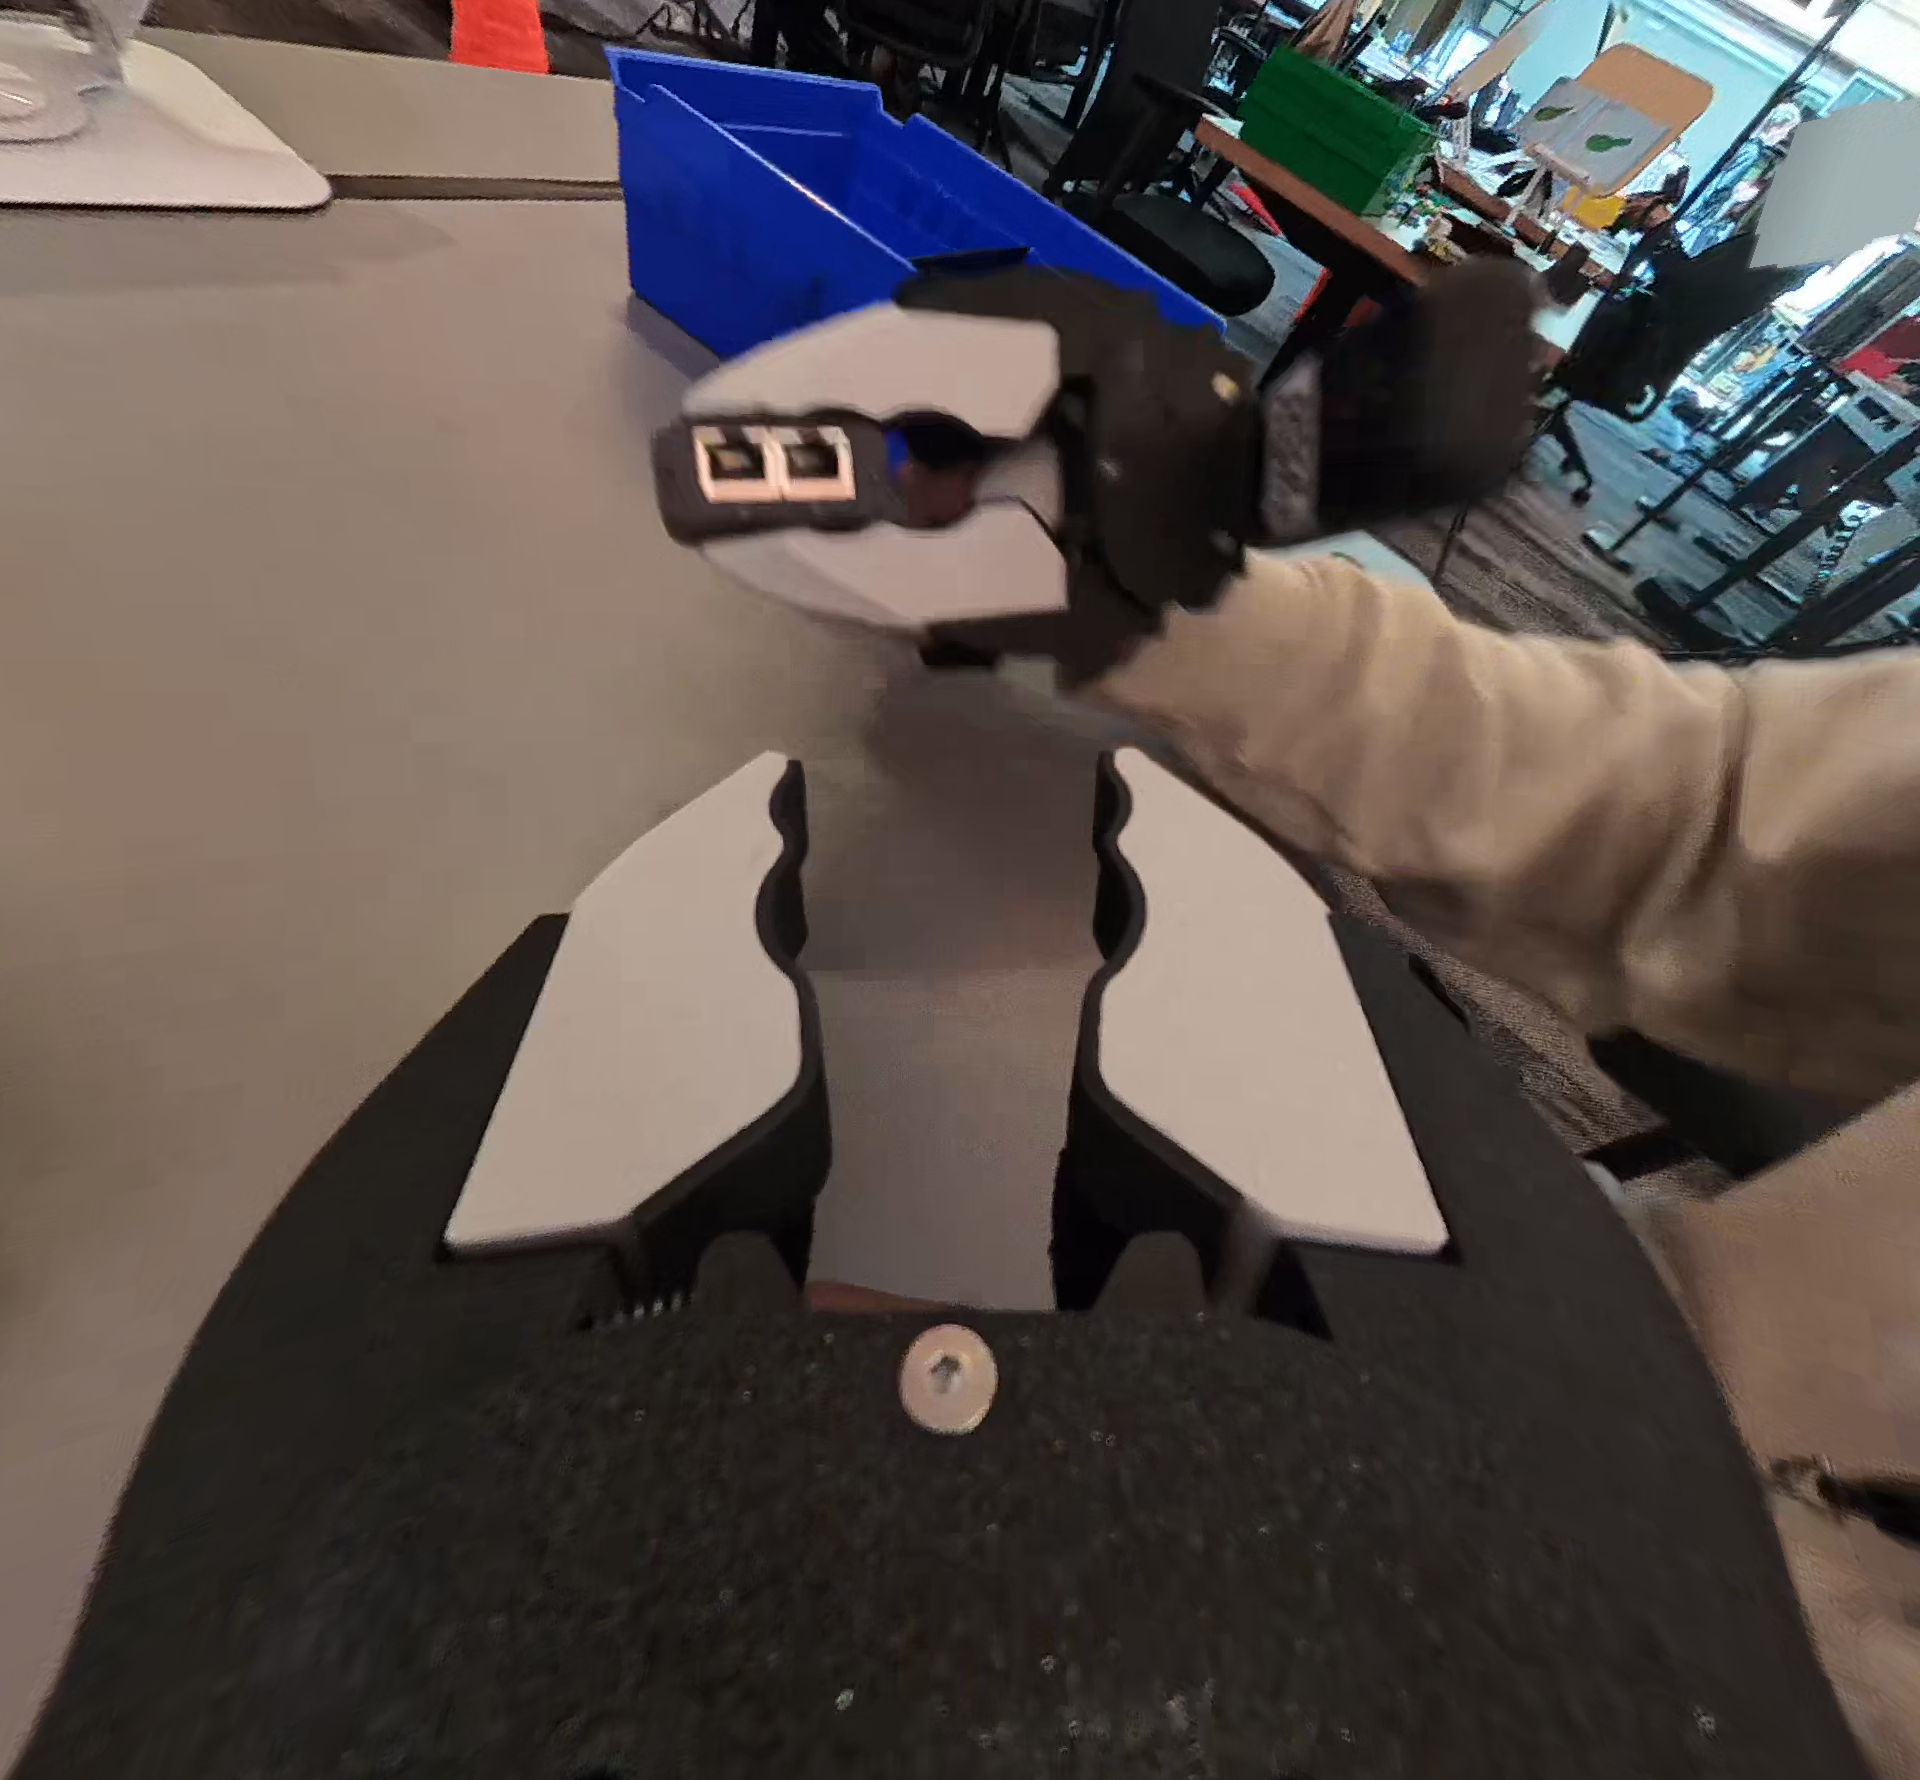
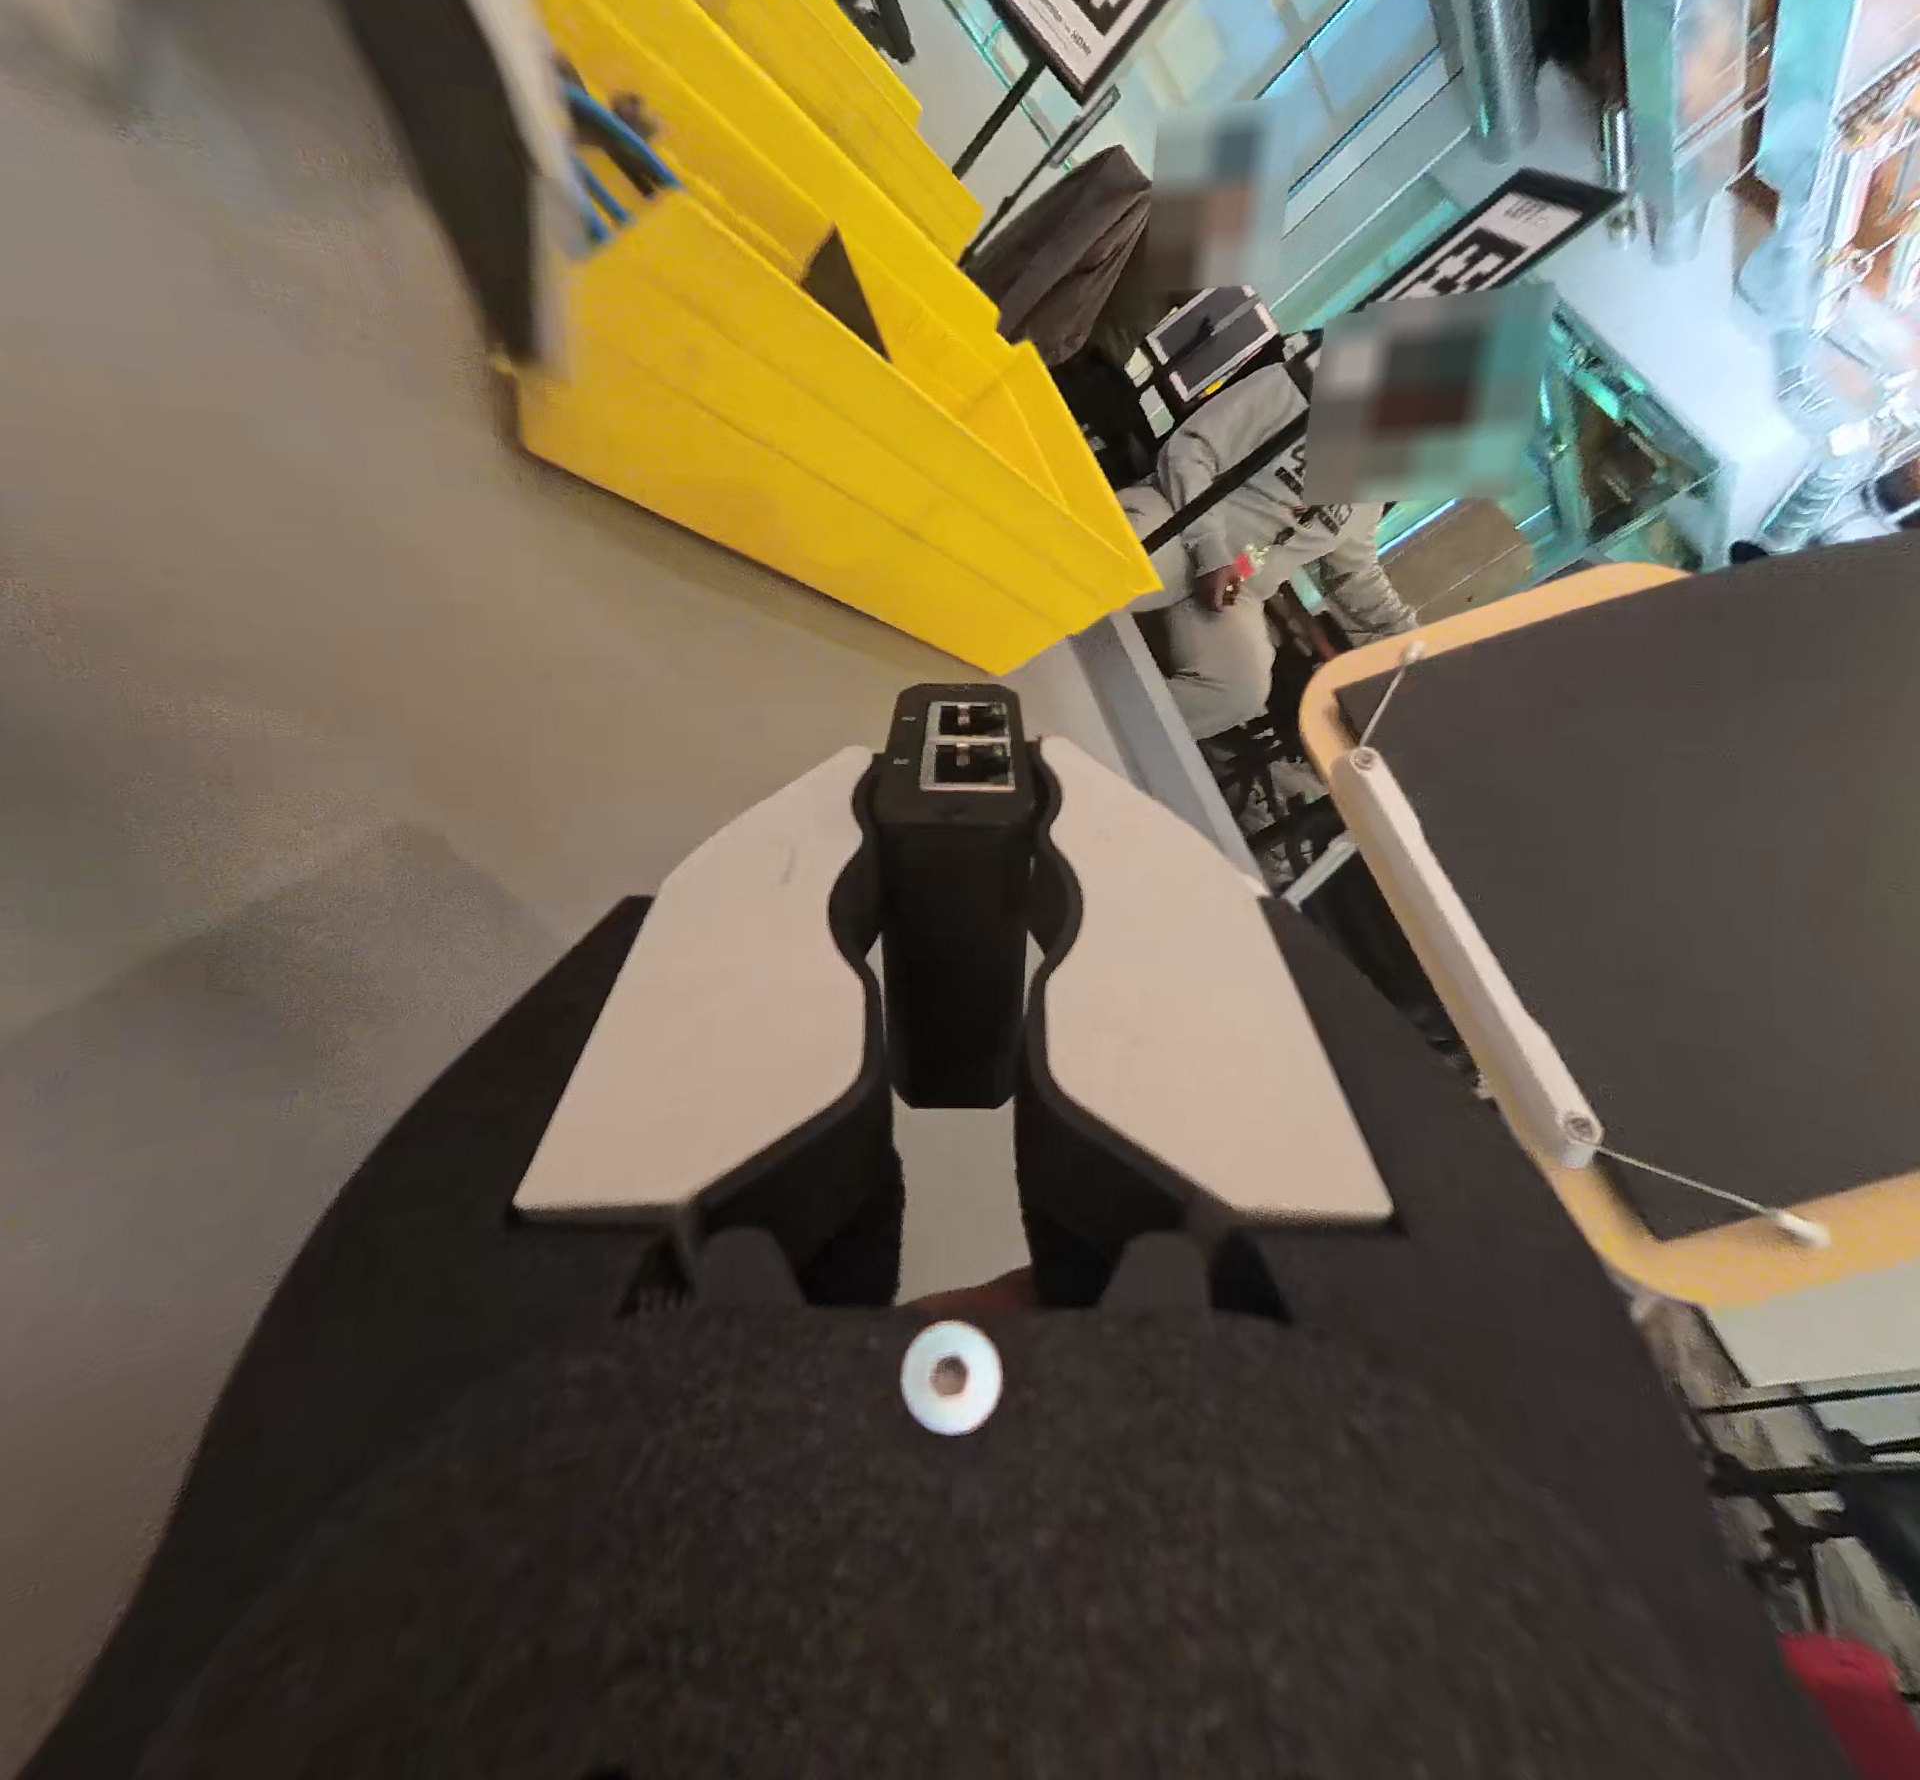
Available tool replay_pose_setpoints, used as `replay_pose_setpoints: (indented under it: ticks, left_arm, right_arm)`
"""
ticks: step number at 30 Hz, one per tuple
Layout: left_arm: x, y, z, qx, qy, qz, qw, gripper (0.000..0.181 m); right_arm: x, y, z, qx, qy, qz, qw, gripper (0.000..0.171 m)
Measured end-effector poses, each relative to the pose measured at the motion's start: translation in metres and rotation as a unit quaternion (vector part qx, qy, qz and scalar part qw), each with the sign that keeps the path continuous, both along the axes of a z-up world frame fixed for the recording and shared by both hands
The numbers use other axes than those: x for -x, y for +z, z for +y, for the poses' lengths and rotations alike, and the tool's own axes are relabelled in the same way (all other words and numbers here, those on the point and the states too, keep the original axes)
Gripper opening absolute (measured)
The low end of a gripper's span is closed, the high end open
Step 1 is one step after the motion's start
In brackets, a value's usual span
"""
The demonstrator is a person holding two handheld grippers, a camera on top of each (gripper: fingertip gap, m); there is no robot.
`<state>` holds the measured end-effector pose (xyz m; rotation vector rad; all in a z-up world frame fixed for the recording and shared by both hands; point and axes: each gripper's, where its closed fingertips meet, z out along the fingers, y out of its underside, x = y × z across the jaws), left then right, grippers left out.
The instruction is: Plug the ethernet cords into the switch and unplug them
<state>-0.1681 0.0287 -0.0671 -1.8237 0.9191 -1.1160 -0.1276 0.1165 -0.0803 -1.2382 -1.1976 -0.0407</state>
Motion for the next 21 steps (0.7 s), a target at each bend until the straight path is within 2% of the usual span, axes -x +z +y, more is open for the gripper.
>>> replay_pose_setpoints:
  ticks: [4, 7, 8, 12, 18, 21]
  left_arm:
    - [0.039, -0.017, -0.013, -0.028, 0.021, 0.019, 0.999, 0.047]
    - [0.069, -0.03, -0.024, -0.049, 0.051, 0.035, 0.997, 0.046]
    - [0.08, -0.034, -0.027, -0.051, 0.065, 0.035, 0.996, 0.046]
    - [0.114, -0.052, -0.023, -0.022, 0.115, 0.067, 0.991, 0.047]
    - [0.131, -0.059, -0.015, -0.008, 0.123, 0.076, 0.989, 0.05]
    - [0.143, -0.062, -0.006, 0.006, 0.155, 0.077, 0.985, 0.05]
  right_arm:
    - [-0.01, -0.019, 0.053, -0.047, -0.009, -0.022, 0.999, 0.024]
    - [-0.008, -0.038, 0.072, -0.091, -0.007, -0.048, 0.995, 0.024]
    - [-0.005, -0.042, 0.071, -0.102, 0.002, -0.072, 0.992, 0.024]
    - [0.0, -0.034, 0.061, -0.132, 0.025, -0.057, 0.989, 0.024]
    - [0.0, -0.028, 0.051, -0.134, 0.041, -0.036, 0.989, 0.024]
    - [0.001, -0.031, 0.054, -0.133, 0.036, -0.046, 0.989, 0.024]
